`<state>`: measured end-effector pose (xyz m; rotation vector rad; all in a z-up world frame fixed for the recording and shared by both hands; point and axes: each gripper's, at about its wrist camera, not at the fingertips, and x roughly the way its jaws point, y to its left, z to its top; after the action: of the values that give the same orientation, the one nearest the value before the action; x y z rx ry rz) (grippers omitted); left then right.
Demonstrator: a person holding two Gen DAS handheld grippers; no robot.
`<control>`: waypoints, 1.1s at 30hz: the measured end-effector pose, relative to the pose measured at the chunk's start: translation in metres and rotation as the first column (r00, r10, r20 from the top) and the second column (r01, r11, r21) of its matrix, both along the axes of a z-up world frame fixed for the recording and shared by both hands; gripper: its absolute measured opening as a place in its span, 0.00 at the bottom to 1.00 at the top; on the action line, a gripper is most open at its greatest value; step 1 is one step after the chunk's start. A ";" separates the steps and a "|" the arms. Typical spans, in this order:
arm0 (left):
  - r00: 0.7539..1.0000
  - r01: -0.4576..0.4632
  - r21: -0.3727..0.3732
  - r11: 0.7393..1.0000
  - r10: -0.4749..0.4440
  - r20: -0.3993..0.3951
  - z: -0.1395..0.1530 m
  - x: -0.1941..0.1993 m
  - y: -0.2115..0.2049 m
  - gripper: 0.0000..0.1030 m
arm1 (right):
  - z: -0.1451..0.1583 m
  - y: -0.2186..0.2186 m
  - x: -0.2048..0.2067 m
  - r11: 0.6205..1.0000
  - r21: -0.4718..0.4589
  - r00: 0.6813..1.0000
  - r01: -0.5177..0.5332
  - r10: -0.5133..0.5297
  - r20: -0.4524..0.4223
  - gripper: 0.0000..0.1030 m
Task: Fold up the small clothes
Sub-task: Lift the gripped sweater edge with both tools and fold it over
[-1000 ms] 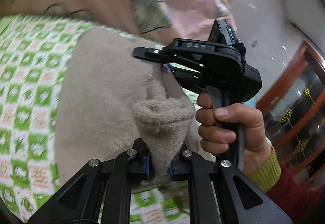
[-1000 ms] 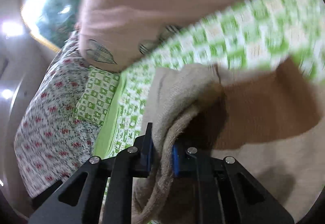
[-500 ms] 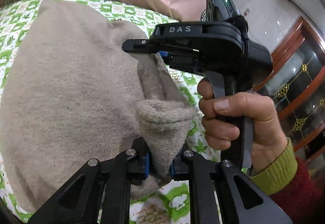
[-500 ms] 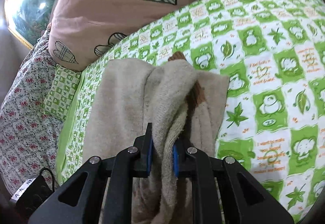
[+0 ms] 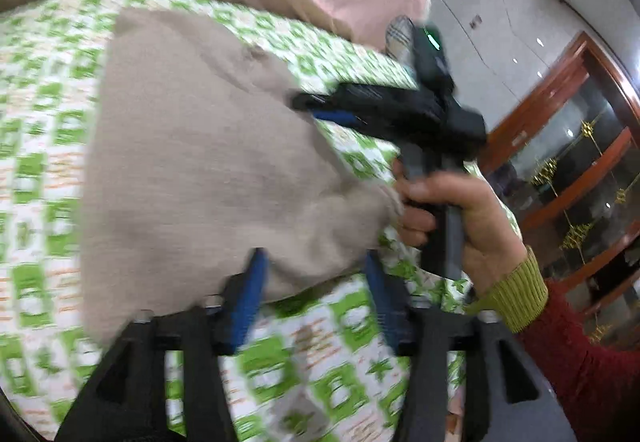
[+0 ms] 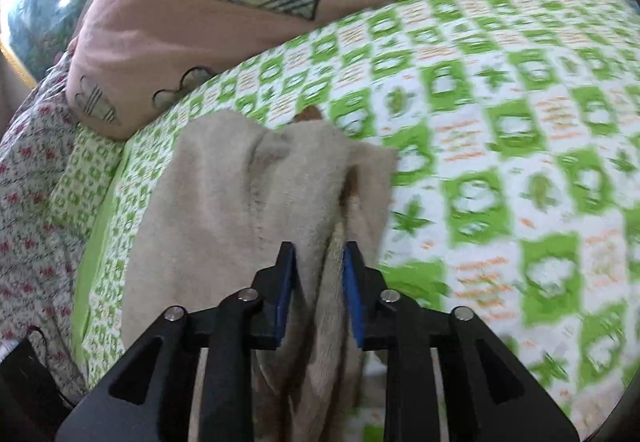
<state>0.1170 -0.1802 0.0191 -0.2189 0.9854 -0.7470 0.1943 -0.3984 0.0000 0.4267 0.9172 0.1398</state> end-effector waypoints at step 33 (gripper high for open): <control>0.961 -0.210 -0.179 0.961 0.169 -0.217 -0.051 0.129 0.088 0.48 | -0.014 0.040 -0.018 0.959 0.269 0.995 -0.092 0.098 -0.006 0.35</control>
<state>0.2464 -0.0918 -0.0316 -0.5664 1.0622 -0.6550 0.1763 -0.3580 -0.0140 0.6369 0.9412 0.3517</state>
